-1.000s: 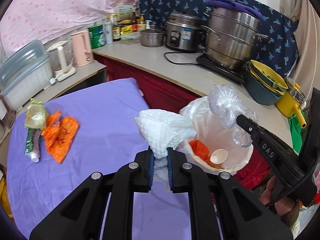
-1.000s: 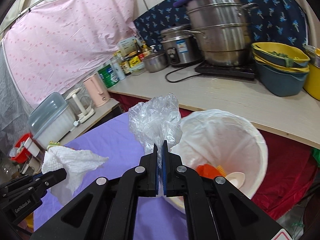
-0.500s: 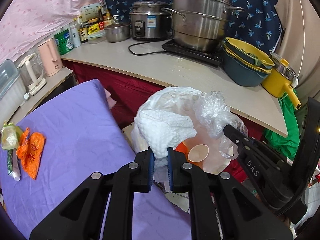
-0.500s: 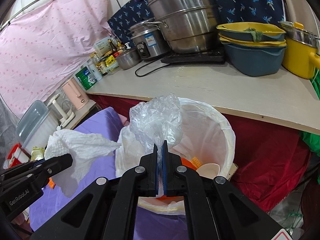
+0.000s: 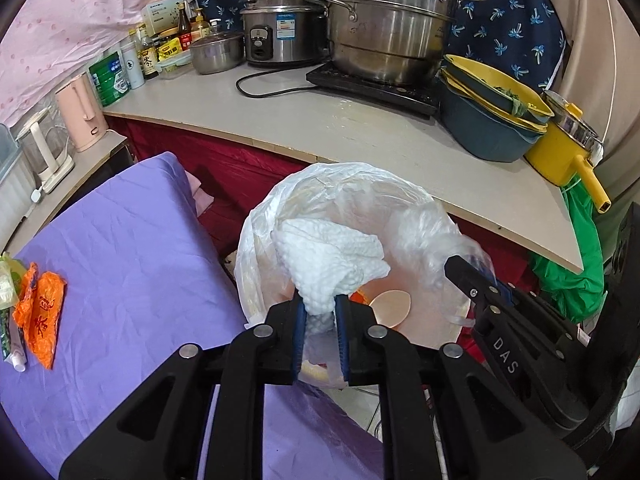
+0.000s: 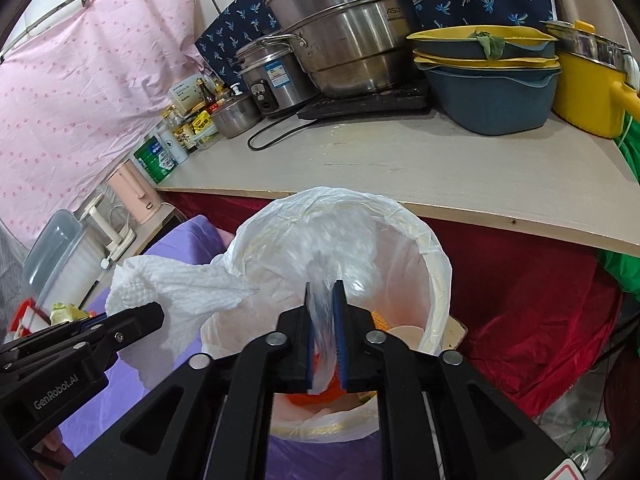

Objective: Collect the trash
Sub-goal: 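Open both grippers to drop the tissue and clear bag into the bin, then move both grippers back from the bin to the table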

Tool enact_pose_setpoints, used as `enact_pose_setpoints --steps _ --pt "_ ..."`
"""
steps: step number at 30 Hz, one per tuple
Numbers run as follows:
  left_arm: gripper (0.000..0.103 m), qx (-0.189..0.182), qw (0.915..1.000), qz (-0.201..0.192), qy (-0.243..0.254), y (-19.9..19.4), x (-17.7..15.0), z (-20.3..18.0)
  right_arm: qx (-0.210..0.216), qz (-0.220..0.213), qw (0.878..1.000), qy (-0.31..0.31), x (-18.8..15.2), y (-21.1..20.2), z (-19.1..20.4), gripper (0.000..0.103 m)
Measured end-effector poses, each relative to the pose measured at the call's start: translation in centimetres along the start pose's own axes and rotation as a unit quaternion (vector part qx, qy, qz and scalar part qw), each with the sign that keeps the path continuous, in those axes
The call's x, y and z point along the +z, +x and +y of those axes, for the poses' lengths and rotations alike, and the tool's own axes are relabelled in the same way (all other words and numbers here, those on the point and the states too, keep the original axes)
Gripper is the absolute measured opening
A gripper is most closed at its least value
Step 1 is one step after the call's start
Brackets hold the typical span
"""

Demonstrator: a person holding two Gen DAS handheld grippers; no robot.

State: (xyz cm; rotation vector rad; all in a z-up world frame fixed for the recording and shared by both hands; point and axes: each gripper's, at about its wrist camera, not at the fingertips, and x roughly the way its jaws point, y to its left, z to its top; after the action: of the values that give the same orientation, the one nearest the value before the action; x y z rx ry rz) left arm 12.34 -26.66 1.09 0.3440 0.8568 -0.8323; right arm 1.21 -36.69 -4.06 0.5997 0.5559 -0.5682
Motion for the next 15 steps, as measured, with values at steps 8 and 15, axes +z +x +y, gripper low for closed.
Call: enact_pose_setpoints --steps 8,15 --pt "0.047 0.010 0.9998 -0.016 -0.005 -0.5 0.4 0.3 0.003 -0.016 1.000 0.007 0.6 -0.6 0.0 0.033" --pt "0.048 0.012 0.9996 -0.018 -0.015 -1.2 0.4 1.2 0.005 -0.028 1.000 0.000 1.4 -1.6 0.8 0.034"
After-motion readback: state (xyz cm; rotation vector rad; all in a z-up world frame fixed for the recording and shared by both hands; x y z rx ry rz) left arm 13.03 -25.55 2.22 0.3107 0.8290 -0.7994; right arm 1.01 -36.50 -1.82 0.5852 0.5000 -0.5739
